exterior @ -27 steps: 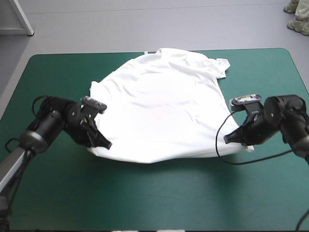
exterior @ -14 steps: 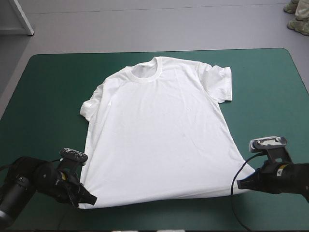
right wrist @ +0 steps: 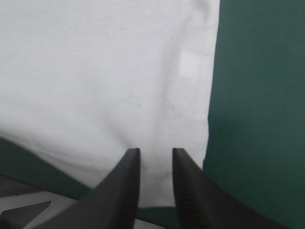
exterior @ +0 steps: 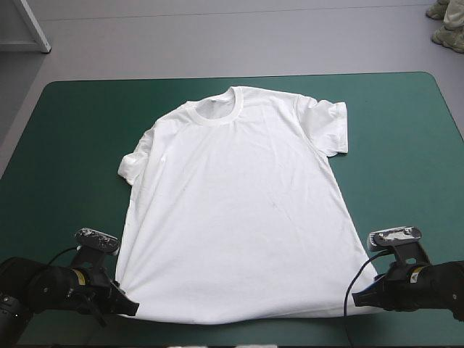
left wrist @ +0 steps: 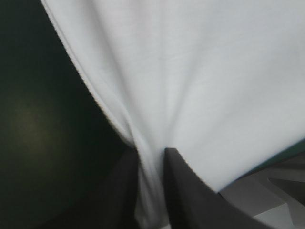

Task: Fold the cloth

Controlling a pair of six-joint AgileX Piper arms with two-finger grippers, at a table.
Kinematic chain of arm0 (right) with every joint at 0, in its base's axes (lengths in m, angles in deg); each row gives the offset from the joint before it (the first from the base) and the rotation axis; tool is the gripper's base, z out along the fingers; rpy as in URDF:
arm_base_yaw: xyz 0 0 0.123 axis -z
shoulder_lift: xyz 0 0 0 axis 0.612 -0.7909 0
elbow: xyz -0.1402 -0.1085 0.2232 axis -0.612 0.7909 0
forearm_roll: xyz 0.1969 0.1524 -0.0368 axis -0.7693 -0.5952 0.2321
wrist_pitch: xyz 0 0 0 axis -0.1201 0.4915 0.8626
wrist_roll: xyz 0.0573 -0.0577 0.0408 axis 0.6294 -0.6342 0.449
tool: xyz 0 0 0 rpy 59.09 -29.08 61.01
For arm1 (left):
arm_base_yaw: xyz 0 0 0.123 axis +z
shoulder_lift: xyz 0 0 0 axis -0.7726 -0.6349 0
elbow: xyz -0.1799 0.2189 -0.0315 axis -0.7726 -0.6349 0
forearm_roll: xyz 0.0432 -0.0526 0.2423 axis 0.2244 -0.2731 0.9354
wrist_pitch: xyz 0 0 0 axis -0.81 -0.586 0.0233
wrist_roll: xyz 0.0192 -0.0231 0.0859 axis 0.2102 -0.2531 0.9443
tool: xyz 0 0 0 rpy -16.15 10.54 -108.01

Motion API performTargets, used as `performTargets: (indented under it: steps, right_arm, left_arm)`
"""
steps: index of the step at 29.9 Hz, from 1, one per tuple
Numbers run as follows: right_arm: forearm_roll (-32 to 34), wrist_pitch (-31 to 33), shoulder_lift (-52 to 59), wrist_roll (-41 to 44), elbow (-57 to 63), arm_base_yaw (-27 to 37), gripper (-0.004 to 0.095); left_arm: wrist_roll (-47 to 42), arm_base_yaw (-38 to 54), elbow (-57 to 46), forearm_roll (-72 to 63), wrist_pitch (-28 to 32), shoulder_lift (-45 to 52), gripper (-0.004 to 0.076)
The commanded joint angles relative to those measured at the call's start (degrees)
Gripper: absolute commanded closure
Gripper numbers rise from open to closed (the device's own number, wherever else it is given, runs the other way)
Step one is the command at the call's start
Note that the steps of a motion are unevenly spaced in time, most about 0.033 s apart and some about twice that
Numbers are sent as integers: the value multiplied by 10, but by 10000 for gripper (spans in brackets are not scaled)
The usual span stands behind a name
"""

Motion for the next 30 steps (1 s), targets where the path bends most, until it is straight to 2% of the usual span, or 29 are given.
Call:
performTargets:
  steps: [1, 3, 4, 6, 9, 15, 22, 26, 30]
  right_arm:
    - [-8, -15, 2, -8, -12, 2, 335]
    - [-8, -23, 2, -8, -12, 2, 182]
    - [-8, -28, 2, -8, -12, 2, 142]
    - [-8, -35, 2, -8, -12, 2, 126]
    - [-8, -49, 2, -8, -12, 2, 136]
    - [-2, -57, 2, -12, -25, 2, 139]
    - [35, -36, -14, 7, -79, 2, 139]
    - [30, -21, -49, 1, -100, 2, 139]
    - [12, -23, -51, -4, -121, 2, 141]
  left_arm:
    - [-7, -1, 12, -10, -23, 2, 394]
    - [-15, -1, 12, -10, -22, 2, 272]
    - [-15, -1, 12, -10, -21, 2, 217]
    - [-20, -1, 12, -10, -10, 2, 156]
    - [-46, -1, 12, -6, 42, 2, 156]
    - [-102, -1, 14, 23, 224, -9, 157]
    - [-166, -1, 58, 161, 265, -105, 229]
    - [-225, 5, 81, 199, 344, -180, 246]
    - [-236, 52, 99, 167, 400, -253, 246]
